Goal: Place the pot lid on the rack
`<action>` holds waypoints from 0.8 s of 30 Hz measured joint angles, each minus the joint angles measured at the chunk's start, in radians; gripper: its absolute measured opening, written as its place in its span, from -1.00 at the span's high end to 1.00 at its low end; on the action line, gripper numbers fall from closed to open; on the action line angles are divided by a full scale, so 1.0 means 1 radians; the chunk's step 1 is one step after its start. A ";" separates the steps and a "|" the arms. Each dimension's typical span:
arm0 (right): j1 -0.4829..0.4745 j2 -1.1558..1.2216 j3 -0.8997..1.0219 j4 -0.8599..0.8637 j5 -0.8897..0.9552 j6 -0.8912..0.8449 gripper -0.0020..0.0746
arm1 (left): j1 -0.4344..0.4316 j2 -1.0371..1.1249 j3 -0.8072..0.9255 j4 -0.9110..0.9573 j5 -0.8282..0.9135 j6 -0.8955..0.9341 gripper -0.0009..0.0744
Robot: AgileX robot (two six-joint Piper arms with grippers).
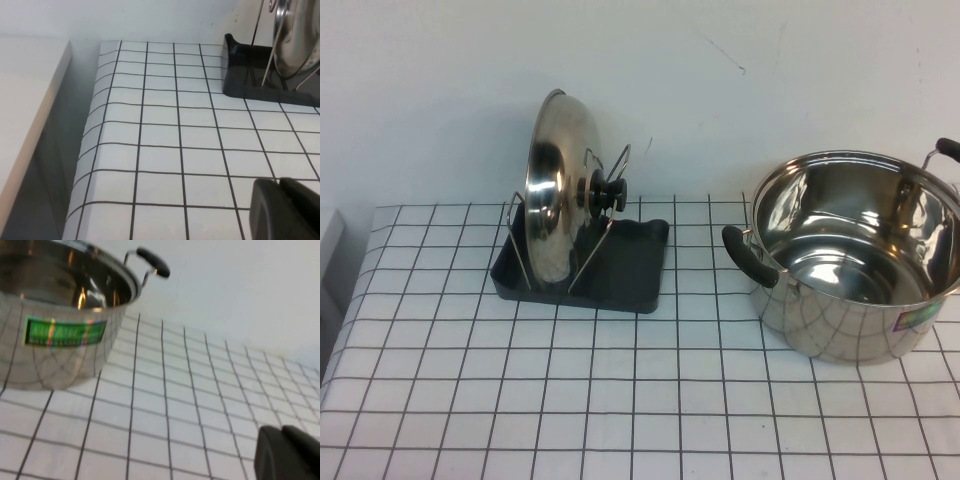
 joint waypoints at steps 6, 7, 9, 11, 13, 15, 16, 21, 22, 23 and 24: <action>-0.006 -0.009 0.146 0.016 -0.037 0.011 0.95 | 0.000 0.000 0.000 0.000 0.000 0.000 0.98; -0.006 -0.009 0.152 0.019 -0.033 0.011 0.95 | 0.000 0.000 0.000 0.000 0.000 0.000 0.98; -0.006 -0.009 0.152 0.021 -0.012 0.013 0.95 | 0.000 0.000 0.000 0.000 0.000 0.000 0.98; -0.006 -0.009 0.152 0.021 -0.010 0.013 0.95 | 0.000 0.000 0.000 0.000 0.000 0.000 0.98; -0.006 -0.009 0.152 0.021 -0.008 0.013 0.95 | 0.000 0.000 0.000 0.000 0.000 0.000 0.98; -0.006 -0.009 0.152 0.027 -0.008 0.013 0.95 | 0.000 0.000 0.000 0.000 0.000 0.000 0.98; -0.006 -0.009 0.152 0.044 -0.010 0.013 0.95 | 0.000 0.000 0.000 0.000 0.000 0.000 0.98; -0.006 -0.009 0.152 0.142 -0.010 0.015 0.95 | 0.000 0.000 0.000 0.002 0.000 0.000 0.98; -0.006 -0.009 0.152 0.149 -0.010 0.028 0.95 | 0.000 0.000 0.000 0.002 0.000 0.000 0.98; -0.006 -0.009 0.152 0.151 -0.010 0.048 0.95 | 0.000 0.000 0.000 0.002 0.000 0.000 0.98; -0.006 -0.009 0.152 0.148 -0.010 0.086 0.95 | 0.000 0.000 0.000 0.002 0.000 0.000 0.98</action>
